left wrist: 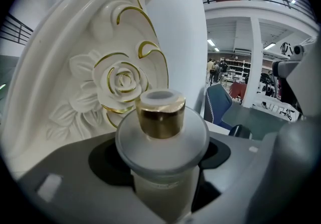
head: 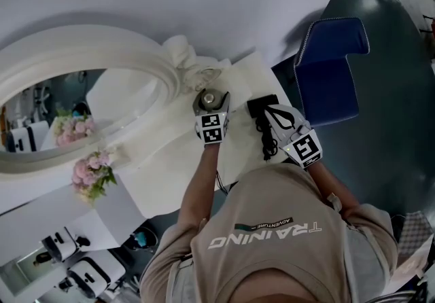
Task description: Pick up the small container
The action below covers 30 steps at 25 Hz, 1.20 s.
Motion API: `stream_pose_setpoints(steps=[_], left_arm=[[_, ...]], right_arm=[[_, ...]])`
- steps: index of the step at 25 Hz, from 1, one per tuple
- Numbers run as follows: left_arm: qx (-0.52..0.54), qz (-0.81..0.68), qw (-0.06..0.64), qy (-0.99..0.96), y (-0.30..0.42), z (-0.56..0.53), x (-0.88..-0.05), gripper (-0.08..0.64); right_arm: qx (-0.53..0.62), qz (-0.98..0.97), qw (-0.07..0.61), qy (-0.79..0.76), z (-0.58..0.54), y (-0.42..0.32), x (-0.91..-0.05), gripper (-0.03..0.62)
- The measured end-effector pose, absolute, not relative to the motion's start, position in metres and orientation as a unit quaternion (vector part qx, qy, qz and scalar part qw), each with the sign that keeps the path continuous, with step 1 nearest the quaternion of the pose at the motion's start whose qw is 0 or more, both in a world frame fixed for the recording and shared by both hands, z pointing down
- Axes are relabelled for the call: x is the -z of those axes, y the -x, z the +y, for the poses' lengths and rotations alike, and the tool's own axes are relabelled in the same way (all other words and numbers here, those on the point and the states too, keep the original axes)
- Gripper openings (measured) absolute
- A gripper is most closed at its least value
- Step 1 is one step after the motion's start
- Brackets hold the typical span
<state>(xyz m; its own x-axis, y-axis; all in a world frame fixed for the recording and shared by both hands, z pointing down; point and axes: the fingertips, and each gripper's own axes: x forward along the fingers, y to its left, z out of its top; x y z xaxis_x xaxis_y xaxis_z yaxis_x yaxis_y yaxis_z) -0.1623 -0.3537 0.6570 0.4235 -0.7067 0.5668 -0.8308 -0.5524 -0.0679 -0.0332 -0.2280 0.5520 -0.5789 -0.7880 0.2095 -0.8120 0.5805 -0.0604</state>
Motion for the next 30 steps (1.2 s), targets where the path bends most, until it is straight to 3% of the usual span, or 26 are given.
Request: stream_pose_setpoints(steps=[12,30], left_arm=[[-0.273,-0.433,0.124,-0.85,0.166,-0.334,-0.65,0.353],[-0.209,-0.472,0.131,-0.847,0.225,-0.249,-0.585,0.353]], right_arm=[[-0.073,-0.88,0.081,-0.463,-0.206,0.028,-0.544,0.003],[-0.046,-0.907,0.091,-0.409,-0.189,0.071,-0.523,0.003]])
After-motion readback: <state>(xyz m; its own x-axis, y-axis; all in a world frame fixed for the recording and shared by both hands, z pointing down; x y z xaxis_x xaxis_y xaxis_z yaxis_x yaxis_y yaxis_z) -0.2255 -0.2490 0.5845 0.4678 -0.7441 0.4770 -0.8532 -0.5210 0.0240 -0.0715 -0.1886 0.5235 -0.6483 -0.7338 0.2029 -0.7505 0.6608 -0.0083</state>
